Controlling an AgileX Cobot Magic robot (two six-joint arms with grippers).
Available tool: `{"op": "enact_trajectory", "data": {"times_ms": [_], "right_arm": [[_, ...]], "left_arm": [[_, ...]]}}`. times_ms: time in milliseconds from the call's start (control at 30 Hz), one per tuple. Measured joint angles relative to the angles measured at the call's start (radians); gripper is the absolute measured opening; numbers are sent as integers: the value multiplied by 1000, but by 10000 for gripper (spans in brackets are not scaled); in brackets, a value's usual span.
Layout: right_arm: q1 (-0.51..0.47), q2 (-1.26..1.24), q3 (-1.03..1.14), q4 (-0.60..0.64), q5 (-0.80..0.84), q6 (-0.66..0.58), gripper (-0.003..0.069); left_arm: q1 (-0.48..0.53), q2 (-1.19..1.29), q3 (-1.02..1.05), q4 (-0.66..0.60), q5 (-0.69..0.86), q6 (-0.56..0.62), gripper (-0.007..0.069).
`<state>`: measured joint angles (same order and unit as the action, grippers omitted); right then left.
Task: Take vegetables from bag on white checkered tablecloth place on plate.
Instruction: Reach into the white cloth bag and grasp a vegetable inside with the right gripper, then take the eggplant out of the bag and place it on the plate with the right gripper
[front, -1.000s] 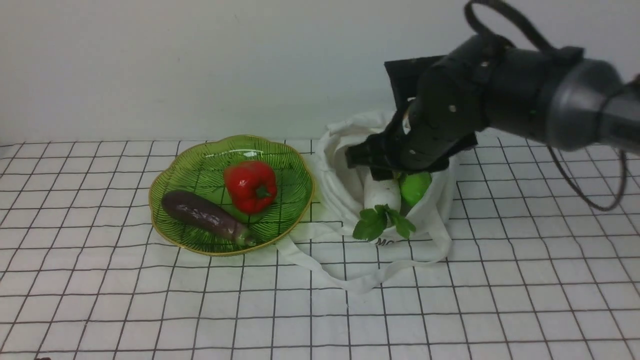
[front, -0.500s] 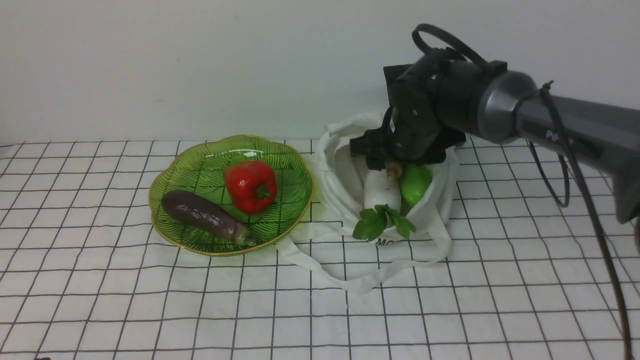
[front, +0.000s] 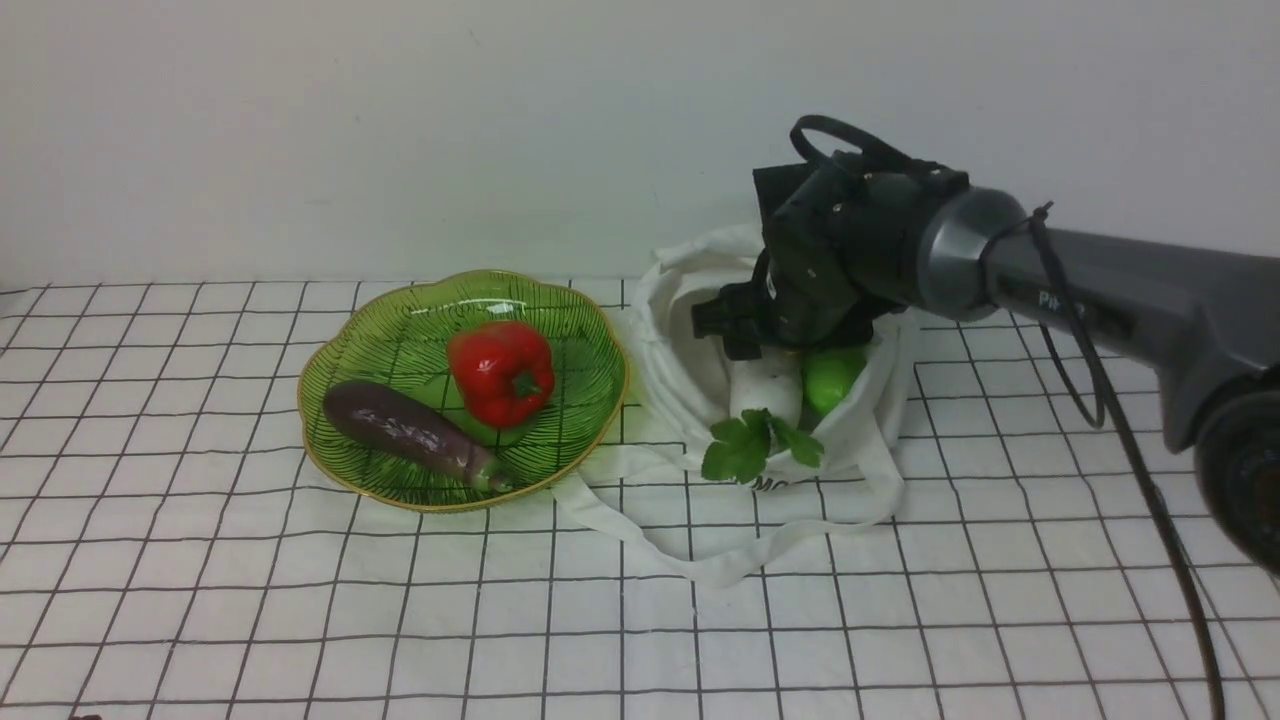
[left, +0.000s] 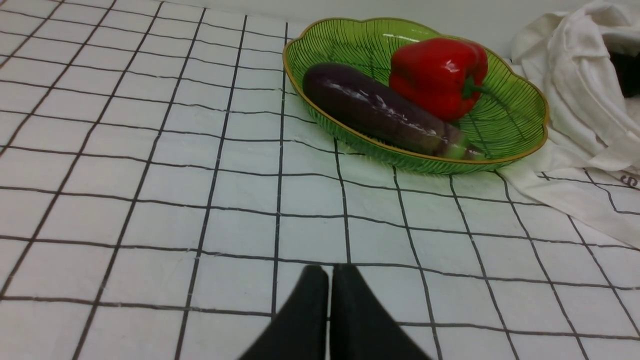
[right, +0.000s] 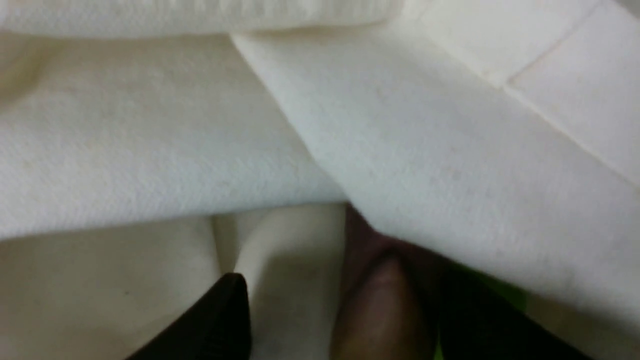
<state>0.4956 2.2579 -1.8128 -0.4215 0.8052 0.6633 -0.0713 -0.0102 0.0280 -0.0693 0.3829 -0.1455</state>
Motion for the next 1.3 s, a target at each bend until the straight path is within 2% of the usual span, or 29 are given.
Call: {"op": "enact_trajectory", "data": {"times_ms": [67, 200, 233, 500, 700, 800, 867, 1100, 1233, 1300], "right_arm": [[0, 0, 0, -9, 0, 11, 416], [0, 0, -3, -32, 4, 33, 227], [0, 0, -3, -33, 8, 34, 215], [20, -32, -3, -27, 109, 34, 219], [77, -135, -3, -8, 346, 9, 219], [112, -190, -3, 10, 410, -30, 219], [126, -215, -1, 44, 419, -66, 219], [200, -323, 7, 292, 431, -217, 219], [247, -352, 7, 353, 427, -256, 219], [271, -344, 7, 365, 359, -271, 219]], "left_arm": [[0, 0, 0, 0, 0, 0, -8], [0, 0, 0, 0, 0, 0, -8], [0, 0, 0, 0, 0, 0, -8], [0, 0, 0, 0, 0, 0, -8], [0, 0, 0, 0, 0, 0, -8], [0, 0, 0, 0, 0, 0, -8], [0, 0, 0, 0, 0, 0, -8], [0, 0, 0, 0, 0, 0, -8], [0, 0, 0, 0, 0, 0, -8], [0, 0, 0, 0, 0, 0, -8]]}}
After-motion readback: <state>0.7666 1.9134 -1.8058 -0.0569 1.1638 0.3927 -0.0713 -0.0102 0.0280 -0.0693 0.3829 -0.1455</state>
